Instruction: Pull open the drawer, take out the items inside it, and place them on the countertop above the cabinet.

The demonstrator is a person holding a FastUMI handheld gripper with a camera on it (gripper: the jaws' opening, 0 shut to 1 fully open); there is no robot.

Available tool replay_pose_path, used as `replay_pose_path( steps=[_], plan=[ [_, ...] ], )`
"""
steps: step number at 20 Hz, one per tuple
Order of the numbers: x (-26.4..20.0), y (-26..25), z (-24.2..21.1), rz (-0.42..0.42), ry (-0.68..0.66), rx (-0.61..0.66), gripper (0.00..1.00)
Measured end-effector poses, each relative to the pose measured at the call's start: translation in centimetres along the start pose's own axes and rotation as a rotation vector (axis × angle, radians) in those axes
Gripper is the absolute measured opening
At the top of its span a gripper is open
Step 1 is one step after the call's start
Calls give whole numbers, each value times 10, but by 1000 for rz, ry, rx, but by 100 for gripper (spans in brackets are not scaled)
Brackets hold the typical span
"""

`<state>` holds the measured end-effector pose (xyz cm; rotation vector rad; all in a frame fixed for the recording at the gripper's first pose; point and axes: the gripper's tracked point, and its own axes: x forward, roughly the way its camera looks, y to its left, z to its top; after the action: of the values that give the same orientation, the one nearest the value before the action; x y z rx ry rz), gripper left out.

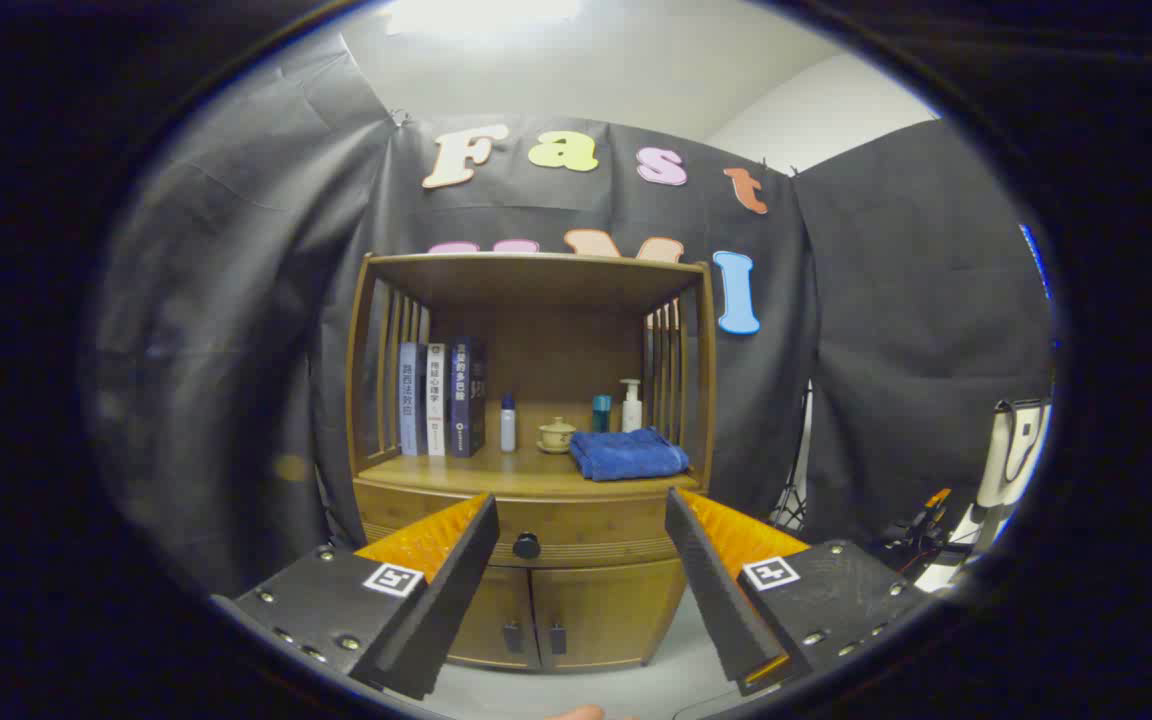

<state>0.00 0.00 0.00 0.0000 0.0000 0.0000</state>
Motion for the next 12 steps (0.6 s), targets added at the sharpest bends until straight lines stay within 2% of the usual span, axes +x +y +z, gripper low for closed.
replay_pose_path(
  steps=[7,12],
  plan=[
    [-3,-24,0,-47,3,14,100],
    [2,-23,-7,-49,29,14,100]
  ],
)
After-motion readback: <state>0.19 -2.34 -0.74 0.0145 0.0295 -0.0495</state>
